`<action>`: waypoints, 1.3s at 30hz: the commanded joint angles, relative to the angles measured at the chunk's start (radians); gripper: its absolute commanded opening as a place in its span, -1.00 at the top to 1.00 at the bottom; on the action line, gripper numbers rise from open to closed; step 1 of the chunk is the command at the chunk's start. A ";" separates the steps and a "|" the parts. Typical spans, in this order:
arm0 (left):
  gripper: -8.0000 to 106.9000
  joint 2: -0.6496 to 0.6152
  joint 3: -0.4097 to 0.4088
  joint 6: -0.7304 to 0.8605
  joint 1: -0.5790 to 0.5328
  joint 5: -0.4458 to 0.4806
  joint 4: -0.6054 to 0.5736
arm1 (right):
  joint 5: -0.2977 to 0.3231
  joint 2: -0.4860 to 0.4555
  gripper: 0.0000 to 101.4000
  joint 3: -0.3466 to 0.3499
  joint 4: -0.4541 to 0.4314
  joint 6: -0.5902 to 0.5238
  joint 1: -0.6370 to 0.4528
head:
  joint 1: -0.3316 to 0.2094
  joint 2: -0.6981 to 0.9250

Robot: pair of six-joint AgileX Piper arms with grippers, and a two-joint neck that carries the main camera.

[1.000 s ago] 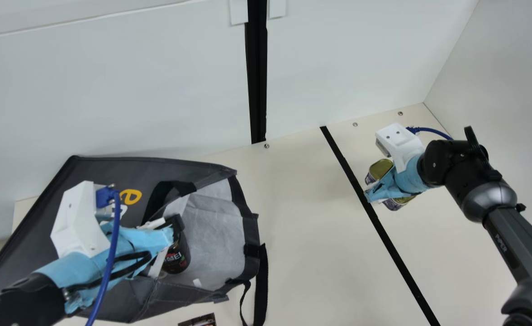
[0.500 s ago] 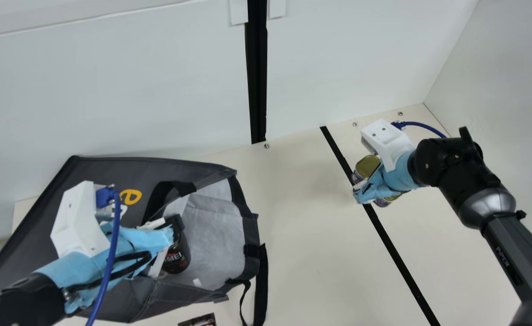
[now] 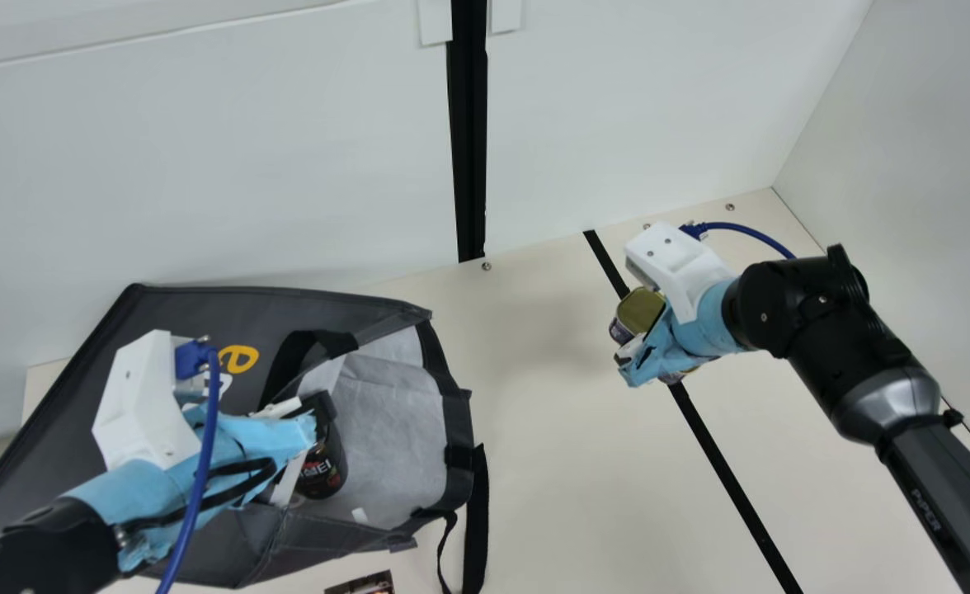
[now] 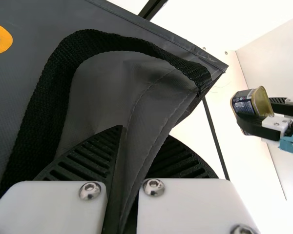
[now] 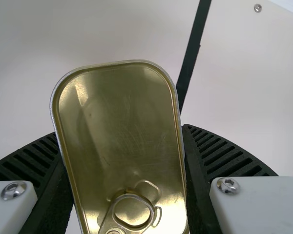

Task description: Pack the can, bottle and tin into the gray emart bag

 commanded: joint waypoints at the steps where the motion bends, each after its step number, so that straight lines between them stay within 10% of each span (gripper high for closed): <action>1: 0.68 0.000 0.000 0.000 0.000 0.000 0.000 | 0.003 -0.014 1.00 0.009 0.000 0.006 0.013 | -0.023 -0.001; 39: 0.68 0.000 0.000 0.000 0.000 0.000 0.000 | 0.089 -0.205 1.00 0.103 -0.033 0.136 0.324 | -0.023 -0.001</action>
